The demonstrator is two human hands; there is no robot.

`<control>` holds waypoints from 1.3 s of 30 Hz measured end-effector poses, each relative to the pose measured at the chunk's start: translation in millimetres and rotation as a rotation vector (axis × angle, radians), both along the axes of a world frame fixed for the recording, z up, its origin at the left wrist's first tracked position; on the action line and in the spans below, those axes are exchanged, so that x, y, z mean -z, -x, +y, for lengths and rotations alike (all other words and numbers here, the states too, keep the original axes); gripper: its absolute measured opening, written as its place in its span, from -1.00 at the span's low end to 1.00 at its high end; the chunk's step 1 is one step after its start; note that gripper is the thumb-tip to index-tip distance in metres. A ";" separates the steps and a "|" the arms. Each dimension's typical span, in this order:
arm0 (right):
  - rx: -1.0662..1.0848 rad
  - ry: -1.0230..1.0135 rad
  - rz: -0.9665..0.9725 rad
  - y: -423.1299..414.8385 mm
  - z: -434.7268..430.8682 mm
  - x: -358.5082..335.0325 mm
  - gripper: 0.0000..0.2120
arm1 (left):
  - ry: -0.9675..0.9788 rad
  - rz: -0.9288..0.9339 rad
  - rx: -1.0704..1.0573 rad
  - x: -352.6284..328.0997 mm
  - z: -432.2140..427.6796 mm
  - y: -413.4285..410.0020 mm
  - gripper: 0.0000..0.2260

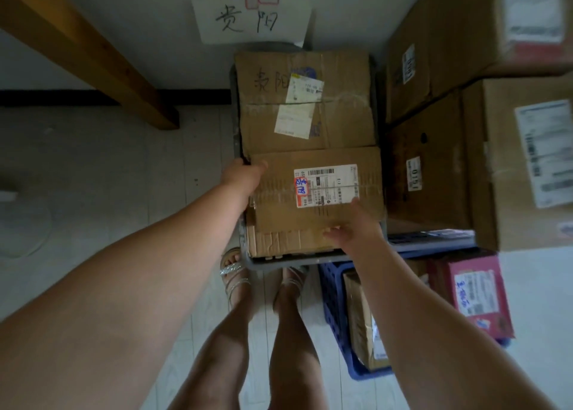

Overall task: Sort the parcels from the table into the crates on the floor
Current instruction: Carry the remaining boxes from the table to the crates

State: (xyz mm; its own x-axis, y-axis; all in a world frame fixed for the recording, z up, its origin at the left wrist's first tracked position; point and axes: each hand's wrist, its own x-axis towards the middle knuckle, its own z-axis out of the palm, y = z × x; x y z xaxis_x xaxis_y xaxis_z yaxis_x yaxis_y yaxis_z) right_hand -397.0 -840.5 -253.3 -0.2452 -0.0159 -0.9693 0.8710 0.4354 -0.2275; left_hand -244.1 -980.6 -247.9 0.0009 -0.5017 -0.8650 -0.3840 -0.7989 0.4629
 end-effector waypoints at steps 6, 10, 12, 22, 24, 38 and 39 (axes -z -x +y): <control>-0.023 0.035 0.093 -17.5 -6.6 -104.8 -0.73 | 0.083 0.005 0.011 -111.4 26.2 -11.3 -0.67; 0.019 0.112 0.137 -31.4 -5.4 -176.8 -0.74 | 0.127 0.037 0.076 -179.4 46.3 -21.7 -0.44; 0.035 0.153 0.147 -39.9 -0.9 -208.2 -0.67 | 0.154 0.068 0.088 -207.5 57.9 -27.3 -0.44; 0.026 0.519 0.095 -76.0 75.6 -340.9 -0.45 | 0.459 0.215 0.013 -350.7 142.9 -46.0 -0.49; 0.050 0.577 0.107 -82.6 95.1 -363.3 -0.43 | 0.516 0.253 -0.026 -375.2 168.0 -54.5 -0.49; -0.172 0.875 0.255 -190.3 100.7 -498.0 -0.46 | 0.766 0.347 -0.258 -503.3 197.4 -171.7 -0.54; -0.193 0.885 0.257 -202.4 96.1 -506.1 -0.46 | 0.791 0.363 -0.281 -507.3 194.7 -185.8 -0.55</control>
State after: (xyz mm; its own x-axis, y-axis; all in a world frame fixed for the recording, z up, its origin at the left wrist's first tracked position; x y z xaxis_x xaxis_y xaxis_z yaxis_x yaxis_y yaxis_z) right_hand -194.6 -744.4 252.9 -0.3665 -0.7836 -0.5017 0.6790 0.1434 -0.7200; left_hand -58.3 -785.9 259.5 0.0073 -0.9708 -0.2397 0.0529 -0.2390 0.9696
